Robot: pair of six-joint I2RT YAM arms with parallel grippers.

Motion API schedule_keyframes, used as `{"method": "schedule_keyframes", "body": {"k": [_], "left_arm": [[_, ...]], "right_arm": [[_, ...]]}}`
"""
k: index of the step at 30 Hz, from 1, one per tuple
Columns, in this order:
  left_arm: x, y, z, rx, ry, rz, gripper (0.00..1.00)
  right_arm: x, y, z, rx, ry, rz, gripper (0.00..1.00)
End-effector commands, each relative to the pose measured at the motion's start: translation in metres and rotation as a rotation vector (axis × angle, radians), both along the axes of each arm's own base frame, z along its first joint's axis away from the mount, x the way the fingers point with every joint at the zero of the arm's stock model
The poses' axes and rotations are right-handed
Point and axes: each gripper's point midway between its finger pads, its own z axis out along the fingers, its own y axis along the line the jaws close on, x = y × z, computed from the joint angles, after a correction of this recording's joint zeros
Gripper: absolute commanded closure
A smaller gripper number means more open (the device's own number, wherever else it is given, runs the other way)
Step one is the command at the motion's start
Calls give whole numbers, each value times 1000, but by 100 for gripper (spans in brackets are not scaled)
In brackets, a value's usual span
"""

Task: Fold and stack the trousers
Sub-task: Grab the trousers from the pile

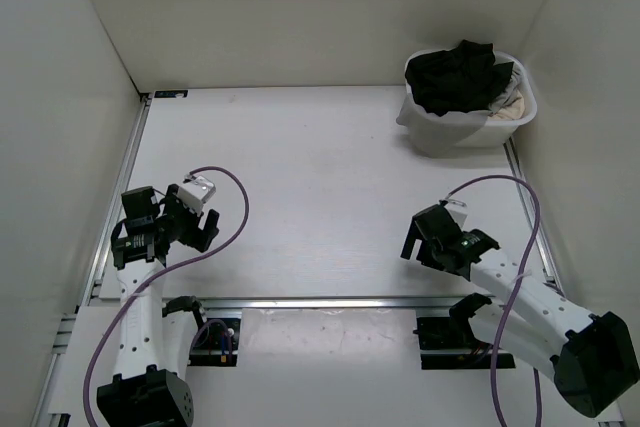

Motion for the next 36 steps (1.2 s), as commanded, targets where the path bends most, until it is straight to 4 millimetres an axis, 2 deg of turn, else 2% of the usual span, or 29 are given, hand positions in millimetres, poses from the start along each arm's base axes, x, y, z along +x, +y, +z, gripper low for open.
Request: {"method": "schedule_keyframes", "body": {"k": [1,3,6,7,8,9,10,11,12,13,14,15,16,17,18,19,20,22,24,25,27,28,30,31,32,33,34,35,36], "left_arm": [[0,-7,4,-15,-25,-40,11],[-2,-7,1,-11,-20,-46,11],[-3,-7,0,-7,-15,-51,9],[-1,-7,1,-7,-14,-51,7],[1,-6,4,-7,-16,-51,5],[2,-6,8,-4,-25,-51,2],[4,-7,9,-18,-17,-52,0],[7,-7,15,-27,-12,-45,0],[10,-5,19,-26,-12,-28,0],[13,-1,22,-32,0,7,0],[19,1,35,-22,-20,15,0],[25,2,35,-19,-8,9,0],[27,2,36,14,-14,-33,0],[32,1,43,26,-35,-56,0],[34,3,37,34,-17,-71,0],[37,2,40,50,-33,-97,0],[40,3,39,46,-20,-98,0],[42,3,34,40,1,-98,0],[42,0,31,20,11,-112,0],[42,0,31,20,11,-113,0],[43,-2,29,9,20,-120,0],[43,-2,29,9,20,-120,0],[43,-1,27,6,29,-120,0],[43,-1,27,6,29,-120,0],[43,-1,27,6,29,-120,0],[43,-1,27,6,29,-120,0],[43,0,26,13,31,-114,0],[43,0,26,13,31,-114,0],[43,0,26,13,31,-114,0]], "right_arm": [[19,4,19,-12,-65,-12,1],[26,2,29,-46,-74,-3,1],[68,3,85,-131,-174,63,1],[85,-2,96,-161,-173,56,1],[120,6,148,-119,-297,46,1],[139,13,170,-68,-329,67,1],[170,-2,176,-56,-314,33,1],[193,-4,194,2,-341,18,1],[242,-25,227,49,-398,-47,1],[265,-30,239,91,-408,-48,1],[286,-29,250,152,-417,-22,1],[302,-48,251,154,-383,-62,1],[348,-56,270,141,-437,-60,1],[361,-63,268,138,-416,-74,1],[393,-77,231,124,-370,-93,1],[408,-82,240,135,-420,-90,1],[431,-95,242,130,-490,-106,1],[449,-110,229,142,-543,-142,1],[463,-120,209,158,-574,-149,1],[476,-122,198,158,-584,-148,1],[489,-124,194,141,-592,-133,1],[495,-125,176,142,-561,-136,1],[493,-123,191,156,-591,-133,11],[490,-122,190,156,-588,-134,19],[485,-122,170,157,-557,-137,39],[480,-121,183,164,-577,-142,50],[479,-123,179,156,-569,-152,60],[475,-122,176,157,-541,-155,83],[475,-125,191,165,-562,-149,95]]}}
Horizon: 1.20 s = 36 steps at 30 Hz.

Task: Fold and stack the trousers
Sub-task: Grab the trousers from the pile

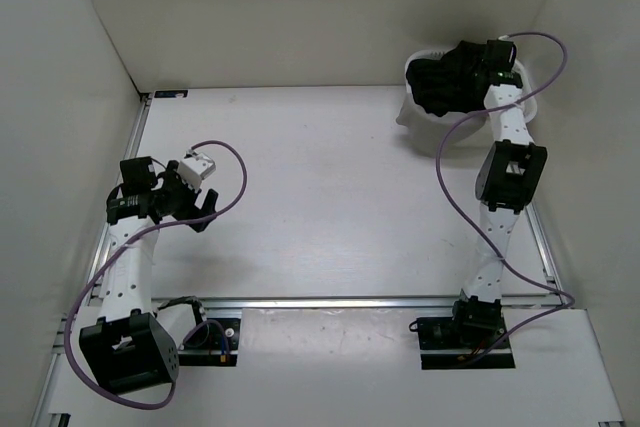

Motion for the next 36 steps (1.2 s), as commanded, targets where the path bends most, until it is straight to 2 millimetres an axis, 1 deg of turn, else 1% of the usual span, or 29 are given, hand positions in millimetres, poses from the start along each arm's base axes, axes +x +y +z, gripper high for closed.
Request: {"method": "schedule_keyframes", "body": {"k": [1,2,3,4,5,7,8,10,11,12,13,14,16,17,19,22,23,24,25,26,27,28,29,30,32,33,34,35,36], "left_arm": [[4,-6,13,-13,-42,-36,0],[4,-6,13,-13,-42,-36,0],[4,-6,13,-13,-42,-36,0],[3,-6,15,-10,-51,-36,0],[3,-6,15,-16,-47,-30,0],[3,-8,18,-21,-58,-36,0],[4,-8,21,-17,-75,-36,0],[6,-7,27,-15,-100,-31,0],[7,-8,31,-31,-111,-11,0],[9,-8,33,-38,-117,-1,0],[12,-5,40,-31,-148,17,0],[13,-4,45,-29,-168,33,0],[16,0,50,-26,-187,74,0],[17,0,52,-31,-192,79,0],[19,2,60,-32,-215,98,0],[27,3,74,-11,-261,110,0],[28,5,78,-13,-273,125,0],[32,9,85,-4,-297,151,0],[34,12,87,0,-305,172,0],[35,15,92,6,-323,194,0],[37,19,98,12,-341,215,0],[39,26,99,27,-347,254,0],[39,25,107,35,-368,255,0],[40,29,112,46,-379,270,0],[41,30,117,68,-393,273,0],[39,32,119,85,-405,275,0],[40,37,124,115,-420,277,0],[40,37,124,130,-425,267,0],[40,40,124,153,-430,263,0]], "right_arm": [[-1,6,85,7,-152,38,100],[-2,6,92,-1,-157,43,100],[-6,8,120,-3,-206,51,100],[-12,14,131,-14,-218,67,100],[-22,25,180,-44,-320,79,100],[-36,38,228,-118,-416,100,100],[-53,62,277,-134,-515,142,100],[-75,97,333,-128,-645,225,100],[-98,134,371,-94,-733,301,100],[-115,160,397,-63,-803,364,100],[-142,190,436,-25,-923,465,100],[-181,238,466,34,-1012,589,100],[-233,286,508,97,-1166,748,100],[-285,313,541,144,-1278,841,100],[-346,332,575,273,-1416,993,100],[-383,326,598,397,-1471,1027,100],[-385,322,601,399,-1478,1011,100],[-370,334,585,398,-1418,1005,100],[-371,341,579,402,-1402,1002,100],[-381,334,583,391,-1416,981,100],[-368,333,576,381,-1379,909,100],[-367,329,572,372,-1351,875,100],[-343,336,540,352,-1223,842,100],[-329,325,529,335,-1167,740,100],[-309,323,490,292,-1027,675,100],[-290,330,437,245,-873,666,100],[-290,325,417,223,-818,648,100],[-284,325,388,211,-736,627,100],[-270,318,322,152,-561,584,100]]}}
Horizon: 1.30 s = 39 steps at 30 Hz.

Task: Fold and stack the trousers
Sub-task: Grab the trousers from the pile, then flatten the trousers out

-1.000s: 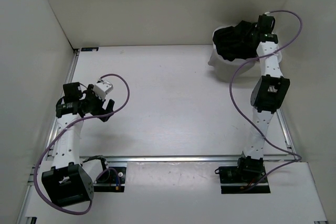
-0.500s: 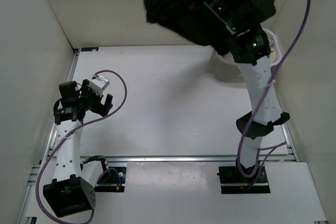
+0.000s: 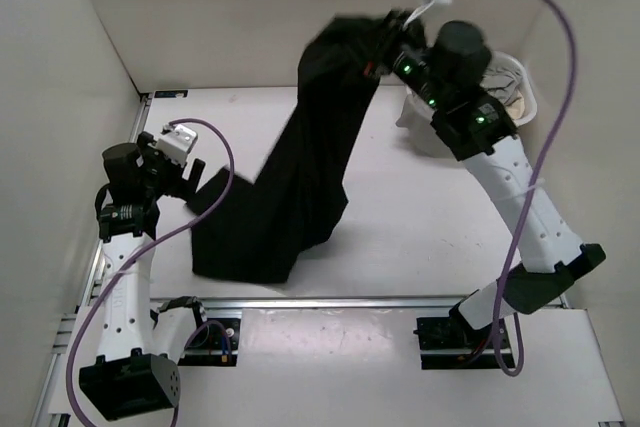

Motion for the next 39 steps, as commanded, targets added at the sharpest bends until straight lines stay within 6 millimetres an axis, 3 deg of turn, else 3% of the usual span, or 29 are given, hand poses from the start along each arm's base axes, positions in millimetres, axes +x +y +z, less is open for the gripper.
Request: {"method": "schedule_keyframes", "body": {"k": [1,2,3,4,5,6,7,8,10,11,14,15,19,23,26,28,31,32,34,35,36,38,39], "left_arm": [[-1,10,23,93,-62,19,0],[-3,11,16,133,-42,-3,0],[-4,6,9,146,-14,-41,0],[-14,0,-5,177,42,-115,0],[-20,-8,-18,192,92,-185,0],[-26,-17,-28,208,141,-260,0],[-33,-23,-36,220,186,-316,0],[-48,-34,-48,224,264,-392,0],[-59,-47,-71,189,403,-455,0],[-79,-58,-86,168,517,-516,0],[-99,-72,-119,112,751,-563,0],[-114,-85,-133,73,862,-606,0],[-136,-121,-156,49,947,-711,0],[-142,-143,-180,86,929,-716,0],[-150,-139,-203,133,982,-702,0],[-152,-134,-219,207,988,-700,0],[-153,-134,-234,248,1009,-698,0],[-152,-135,-237,242,1012,-689,0],[-156,-139,-242,224,1034,-698,0],[-158,-143,-243,209,1039,-703,14],[-159,-143,-245,210,1050,-702,29],[-157,-148,-245,188,1061,-665,67],[-155,-146,-247,196,1059,-645,79]], "right_arm": [[39,-30,-148,-218,387,-225,100],[39,-39,-178,-227,487,-248,100],[37,-62,-205,-261,570,-294,95],[31,-74,-264,-335,688,-319,88],[27,-86,-291,-366,738,-339,76],[21,-103,-311,-377,781,-362,49],[14,-116,-337,-408,841,-385,35],[2,-135,-377,-435,937,-395,27],[-16,-143,-408,-461,1022,-362,11],[-27,-148,-424,-499,1046,-356,11],[-32,-156,-440,-509,1063,-379,11],[-31,-155,-445,-498,1063,-382,13],[-16,-139,-461,-473,1072,-329,14],[14,-144,-486,-468,1128,-374,16],[25,-152,-505,-483,1181,-404,16],[28,-159,-530,-537,1228,-435,10],[36,-157,-540,-569,1242,-426,11],[38,-156,-540,-569,1242,-426,15],[37,-162,-542,-574,1255,-443,35],[36,-165,-539,-579,1252,-455,46],[34,-168,-537,-586,1252,-469,64],[32,-177,-526,-582,1236,-504,80],[27,-181,-515,-584,1228,-519,92]]}}
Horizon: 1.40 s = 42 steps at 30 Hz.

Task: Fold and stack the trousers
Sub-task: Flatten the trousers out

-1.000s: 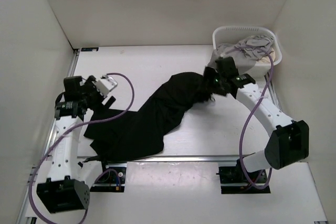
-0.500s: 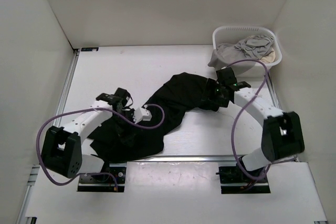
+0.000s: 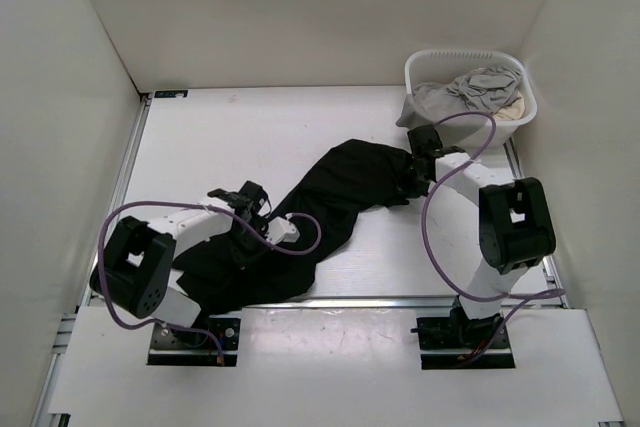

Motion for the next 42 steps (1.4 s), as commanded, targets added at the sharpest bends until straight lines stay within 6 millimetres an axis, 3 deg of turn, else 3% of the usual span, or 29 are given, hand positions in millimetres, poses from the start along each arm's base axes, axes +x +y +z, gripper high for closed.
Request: {"method": "schedule_keyframes", "body": {"k": [1,3,4,5,6,8,9,10,11,13,16,19,22,25,26,28,29,30,31,32,34,35,36,37,38,39,41,42], "left_arm": [[9,-7,-11,0,-21,32,81],[31,5,-3,80,-110,59,86],[37,11,4,106,-133,74,86],[46,17,12,122,-165,96,86],[69,26,29,125,-223,150,86],[88,36,57,102,-286,203,86],[90,43,70,96,-289,210,86],[109,54,98,75,-365,261,86],[114,61,112,74,-399,244,86],[114,70,141,72,-444,234,86],[99,82,157,105,-425,199,86],[93,88,169,68,-410,203,86],[105,95,174,45,-438,217,79],[153,106,179,25,-509,263,69],[174,111,162,30,-472,307,63],[214,130,154,20,-475,484,60],[250,138,150,17,-456,549,56],[263,144,152,6,-429,611,52],[255,133,155,-73,-313,649,45],[275,142,177,-129,-346,674,40],[267,135,194,-193,-347,644,37],[248,129,178,-181,-305,604,33],[228,121,198,-186,-374,542,30],[211,114,192,-162,-386,480,27],[195,111,179,-73,-408,371,21],[160,113,154,-20,-388,338,10],[128,134,126,111,-363,300,6],[97,141,94,153,-273,287,5]], "right_arm": [[5,-20,45,-61,-89,-43,96],[-4,-32,65,-109,-105,-42,100],[-4,-39,95,-125,-183,-58,100],[-7,-43,111,-135,-215,-56,100],[-11,-47,126,-151,-246,-36,100],[-26,-53,172,-156,-328,-3,100],[-34,-57,184,-177,-345,32,100],[-53,-63,200,-186,-360,48,100],[-61,-67,210,-203,-378,76,100],[-89,-73,230,-203,-408,105,100],[-116,-72,260,-183,-468,185,100],[-130,-58,294,-104,-548,255,100],[-128,-50,300,-67,-567,292,100],[-108,-40,294,-43,-584,308,100],[-93,-38,290,-42,-589,286,100],[-75,-48,281,-87,-565,184,100],[-63,-51,267,-110,-524,154,100],[-57,-56,261,-122,-500,119,100],[-53,-60,260,-111,-484,77,100],[-52,-61,247,-110,-419,71,100],[-53,-61,243,-95,-392,66,100],[-59,-60,231,-84,-363,64,100],[-59,-58,229,-73,-376,69,100],[-64,-58,229,-63,-391,58,100],[-65,-58,225,-55,-391,48,100],[-65,-61,216,-60,-374,38,100],[-67,-64,216,-61,-379,29,100],[-68,-63,212,-51,-365,28,100]]}}
